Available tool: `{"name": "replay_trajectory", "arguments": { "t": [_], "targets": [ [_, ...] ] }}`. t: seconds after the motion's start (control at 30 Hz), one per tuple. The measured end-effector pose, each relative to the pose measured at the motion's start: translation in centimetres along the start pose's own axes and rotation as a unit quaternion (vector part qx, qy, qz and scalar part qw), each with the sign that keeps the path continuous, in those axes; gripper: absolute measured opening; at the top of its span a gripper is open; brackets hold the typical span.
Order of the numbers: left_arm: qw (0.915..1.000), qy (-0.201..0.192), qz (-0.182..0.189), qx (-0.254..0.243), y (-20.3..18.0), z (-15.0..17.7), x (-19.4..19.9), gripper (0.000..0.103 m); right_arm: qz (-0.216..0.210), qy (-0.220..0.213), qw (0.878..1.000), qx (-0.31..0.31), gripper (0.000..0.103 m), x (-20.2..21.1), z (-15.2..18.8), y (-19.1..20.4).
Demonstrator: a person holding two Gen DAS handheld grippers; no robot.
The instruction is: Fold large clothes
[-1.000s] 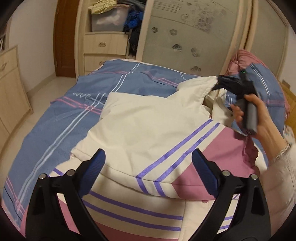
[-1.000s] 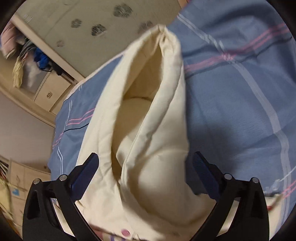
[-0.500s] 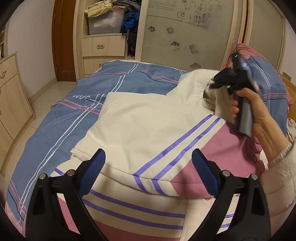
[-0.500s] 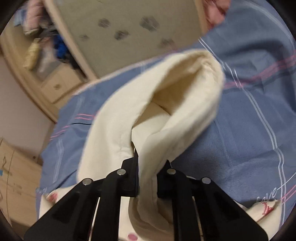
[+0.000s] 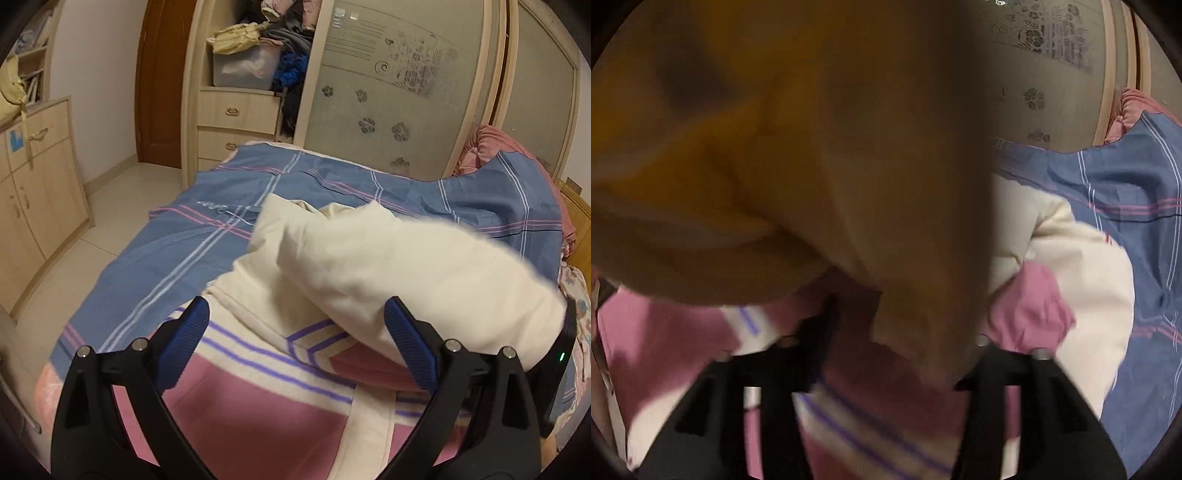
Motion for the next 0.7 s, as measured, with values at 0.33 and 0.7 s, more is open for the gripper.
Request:
{"name": "replay_trajectory", "arguments": {
  "t": [0.33,0.7],
  "targets": [
    [0.9991,0.003,0.042,0.004,-1.4,-0.4,0.5,0.097,0.027,-0.099,0.994,-0.027,0.071,11.5,0.4,-0.5],
    [0.9885,0.149,-0.025,-0.002,-0.7,6.6,-11.9,0.053,0.003,0.040,0.990,-0.135,0.039,-4.2,-2.9,-0.4]
  ]
}}
Point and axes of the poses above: each gripper's, at about its wrist camera, not at the fingertips, and x roughly against the way its jaws point, y to its left, z to its underside, the point moved 3 cm from there along -x, roughly the way its jaws point, and after that the axes turned 14 degrees about x, right-handed, at the moved point
